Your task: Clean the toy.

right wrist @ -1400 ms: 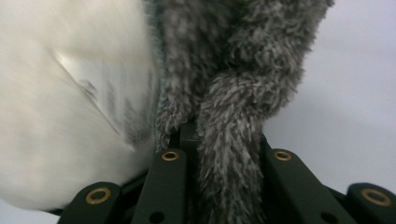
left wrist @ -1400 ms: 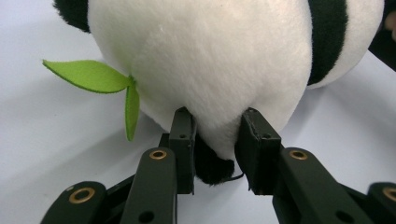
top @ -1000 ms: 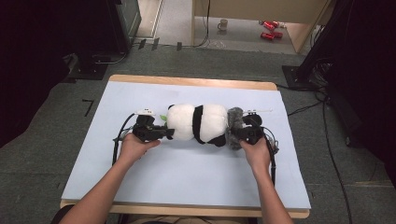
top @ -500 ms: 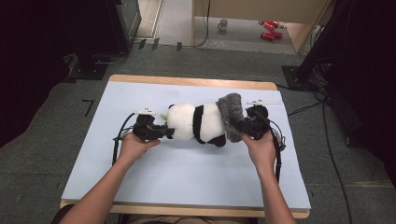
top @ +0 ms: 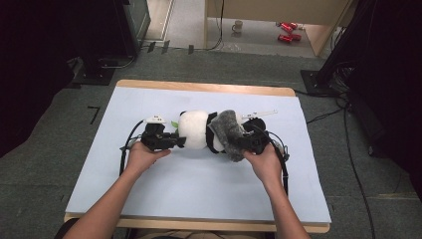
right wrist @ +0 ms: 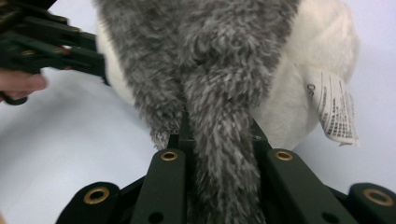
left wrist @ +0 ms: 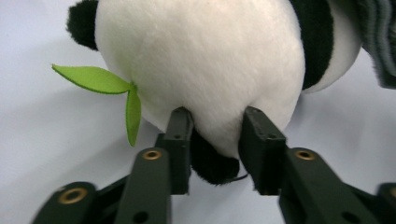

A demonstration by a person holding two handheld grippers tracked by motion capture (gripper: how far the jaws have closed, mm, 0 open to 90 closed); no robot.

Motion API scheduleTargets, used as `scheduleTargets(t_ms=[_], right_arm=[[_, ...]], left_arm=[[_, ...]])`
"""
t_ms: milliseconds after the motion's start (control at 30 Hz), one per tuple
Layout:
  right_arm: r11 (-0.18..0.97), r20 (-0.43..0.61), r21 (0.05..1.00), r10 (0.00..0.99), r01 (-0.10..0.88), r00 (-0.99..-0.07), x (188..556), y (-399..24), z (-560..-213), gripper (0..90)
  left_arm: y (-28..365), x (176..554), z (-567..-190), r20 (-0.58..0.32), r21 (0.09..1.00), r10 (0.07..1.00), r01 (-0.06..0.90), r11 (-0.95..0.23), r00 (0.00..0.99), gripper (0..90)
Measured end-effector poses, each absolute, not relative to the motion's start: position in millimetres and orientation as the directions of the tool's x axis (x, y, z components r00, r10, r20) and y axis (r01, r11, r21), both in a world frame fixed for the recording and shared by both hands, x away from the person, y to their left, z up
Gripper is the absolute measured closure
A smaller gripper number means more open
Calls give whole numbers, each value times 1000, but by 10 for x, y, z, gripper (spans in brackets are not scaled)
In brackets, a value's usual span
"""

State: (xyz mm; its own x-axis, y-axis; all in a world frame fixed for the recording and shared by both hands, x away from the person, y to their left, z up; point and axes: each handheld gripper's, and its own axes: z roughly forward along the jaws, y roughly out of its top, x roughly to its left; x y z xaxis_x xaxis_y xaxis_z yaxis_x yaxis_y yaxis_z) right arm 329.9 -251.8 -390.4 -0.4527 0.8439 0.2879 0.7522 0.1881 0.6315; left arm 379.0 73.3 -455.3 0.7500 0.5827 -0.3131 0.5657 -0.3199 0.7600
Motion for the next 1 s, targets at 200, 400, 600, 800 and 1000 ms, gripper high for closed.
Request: scheduleTargets(t_ms=[200, 400, 600, 800, 1000], right_arm=[[157, 296, 649, 849, 744, -438, 3374, -2584, -3952, 764], [154, 280, 661, 858, 734, -432, 3451, -2585, -3940, 764], [136, 286, 674, 859, 726, -425, 3520, -2584, -3917, 762], [122, 285, 695, 858, 709, -427, 3555, -2561, -3896, 761], [107, 285, 712, 859, 694, -425, 3557, -2555, -3896, 748]], left_arm=[[739, 3739, -4578, -264, 776, 584, 529, -344, 767, 473], [735, 3668, -4613, -226, 785, 585, 502, -364, 779, 409], [724, 3663, -4663, -262, 792, 590, 520, -321, 764, 377], [645, 3681, -4730, -240, 808, 603, 501, -310, 761, 372], [610, 3748, -4790, -279, 808, 618, 527, -262, 735, 421]])
